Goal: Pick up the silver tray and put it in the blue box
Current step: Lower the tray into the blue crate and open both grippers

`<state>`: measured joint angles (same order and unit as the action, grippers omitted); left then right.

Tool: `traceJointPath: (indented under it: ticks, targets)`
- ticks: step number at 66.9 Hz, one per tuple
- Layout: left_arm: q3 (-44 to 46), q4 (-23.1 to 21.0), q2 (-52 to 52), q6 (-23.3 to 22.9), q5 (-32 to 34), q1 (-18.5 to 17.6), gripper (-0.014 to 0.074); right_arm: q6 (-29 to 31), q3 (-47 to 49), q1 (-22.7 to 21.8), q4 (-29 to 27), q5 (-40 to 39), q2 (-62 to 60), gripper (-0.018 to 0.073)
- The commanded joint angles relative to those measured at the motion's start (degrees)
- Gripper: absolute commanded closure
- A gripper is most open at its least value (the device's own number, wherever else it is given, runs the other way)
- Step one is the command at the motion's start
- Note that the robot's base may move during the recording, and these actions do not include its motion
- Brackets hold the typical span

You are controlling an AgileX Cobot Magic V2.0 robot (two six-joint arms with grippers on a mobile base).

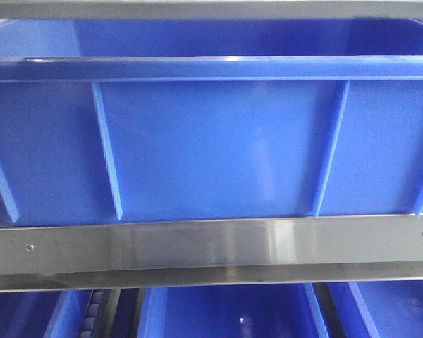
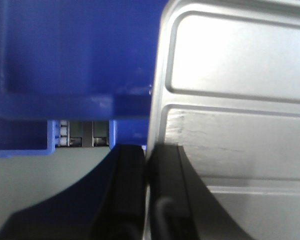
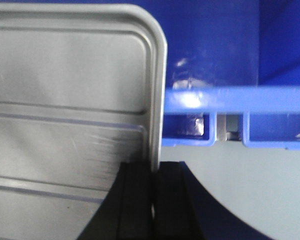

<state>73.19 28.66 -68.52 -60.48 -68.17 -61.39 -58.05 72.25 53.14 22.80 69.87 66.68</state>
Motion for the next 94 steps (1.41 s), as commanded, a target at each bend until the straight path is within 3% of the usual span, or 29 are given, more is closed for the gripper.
traceJointPath:
  ticks: [1, 15, 34, 48, 60, 74, 86, 94]
  targets:
    - [5.02, 0.29, -1.49, 2.75, 7.51, 1.67, 0.0605, 2.52, 5.11, -0.90, 0.61, -6.81, 1.74, 0.0503]
    - [11.46, -9.36, -7.25, 12.22, 13.70, 8.80, 0.0602, 9.39, 12.83, -7.55, -2.49, -9.08, 7.89, 0.0503]
    - [13.73, -15.84, -12.81, 19.17, 21.91, 16.40, 0.0602, 18.88, 20.38, -17.73, -11.45, -12.99, 16.44, 0.0503]
    - [13.73, -17.28, -16.89, 20.97, 29.40, 22.57, 0.0602, 21.06, 21.62, -20.65, -12.53, -16.65, 21.07, 0.0503]
    - [13.73, -21.69, -19.72, 28.29, 32.87, 25.55, 0.0602, 21.37, 21.62, -21.41, -12.53, -20.19, 24.10, 0.0503]
    - [13.73, -22.22, -22.70, 29.47, 34.52, 27.21, 0.0602, 21.48, 21.62, -22.86, -12.97, -22.01, 27.61, 0.0503]
    - [13.73, -18.22, -23.35, 29.47, 35.70, 27.19, 0.0602, 21.48, 21.62, -23.00, -12.91, -23.73, 27.99, 0.0503]
    - [13.73, -18.33, -24.00, 29.47, 37.28, 27.19, 0.0602, 21.48, 21.62, -23.00, -12.91, -24.63, 27.99, 0.0503]
